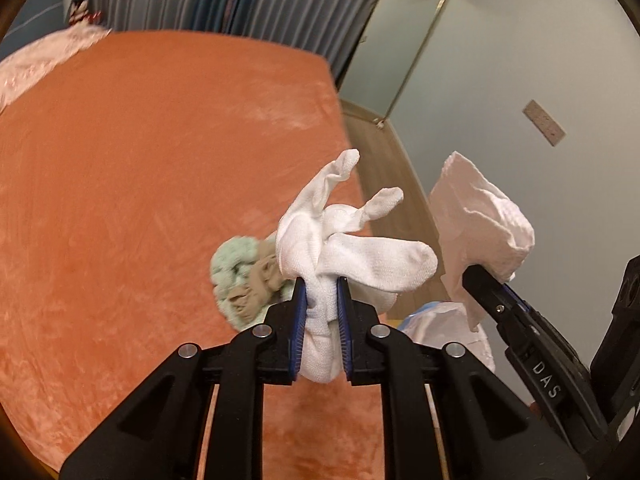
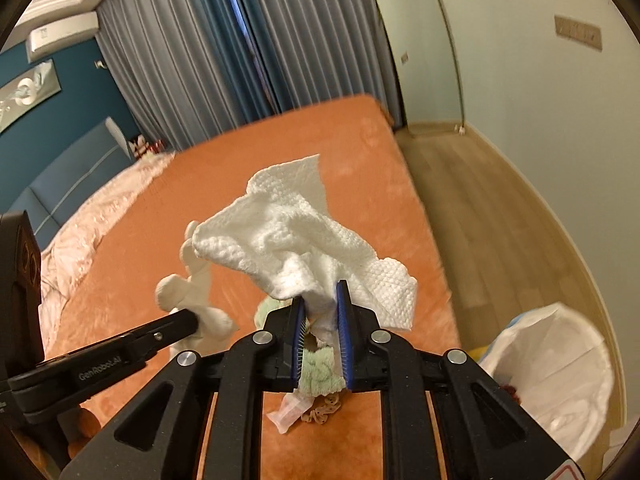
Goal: Collect trash
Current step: 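Carry tissue and sock over the bin and open both grippers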
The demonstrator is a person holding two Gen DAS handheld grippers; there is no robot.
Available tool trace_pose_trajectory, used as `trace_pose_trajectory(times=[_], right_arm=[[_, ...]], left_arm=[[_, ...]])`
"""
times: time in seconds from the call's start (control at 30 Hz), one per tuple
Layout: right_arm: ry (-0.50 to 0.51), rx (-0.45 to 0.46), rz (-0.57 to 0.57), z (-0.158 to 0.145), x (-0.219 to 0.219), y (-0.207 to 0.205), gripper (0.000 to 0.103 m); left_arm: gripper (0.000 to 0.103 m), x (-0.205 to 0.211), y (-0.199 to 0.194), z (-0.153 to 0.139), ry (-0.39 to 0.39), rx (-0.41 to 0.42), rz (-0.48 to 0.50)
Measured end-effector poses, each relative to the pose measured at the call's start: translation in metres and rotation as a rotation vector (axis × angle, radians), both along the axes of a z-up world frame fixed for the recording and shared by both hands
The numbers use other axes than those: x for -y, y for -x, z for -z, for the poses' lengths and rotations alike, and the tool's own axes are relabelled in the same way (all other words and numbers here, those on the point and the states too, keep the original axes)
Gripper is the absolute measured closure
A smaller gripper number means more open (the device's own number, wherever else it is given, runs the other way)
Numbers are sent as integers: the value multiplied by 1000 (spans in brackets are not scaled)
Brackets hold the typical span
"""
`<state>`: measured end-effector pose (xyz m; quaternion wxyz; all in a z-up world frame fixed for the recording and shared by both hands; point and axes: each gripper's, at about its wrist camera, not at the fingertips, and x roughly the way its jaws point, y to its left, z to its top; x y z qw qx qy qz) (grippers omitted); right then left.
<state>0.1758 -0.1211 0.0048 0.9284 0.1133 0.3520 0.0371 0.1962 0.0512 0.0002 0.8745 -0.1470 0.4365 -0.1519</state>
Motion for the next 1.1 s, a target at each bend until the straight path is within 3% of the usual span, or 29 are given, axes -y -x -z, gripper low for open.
trace_pose_trajectory(times=[0.23,0.57,0.8,1.07,1.1], right_arm=[[4,86,47,-41,40,50,89],[7,135,148,-57,105,106,89],[-3,127,239,-48,153,129,89],[-28,62,320,-8,197,140,89],[-30,56,323,-5,200,140,89]], left_arm=[[88,58,38,-50,-5,100,88],[88,143,80,-75,-30,155,215],[87,202,95,-71,-35,169,300],[85,255,93,-52,-43,156,381],[82,261,91,-48,-44,149,385]])
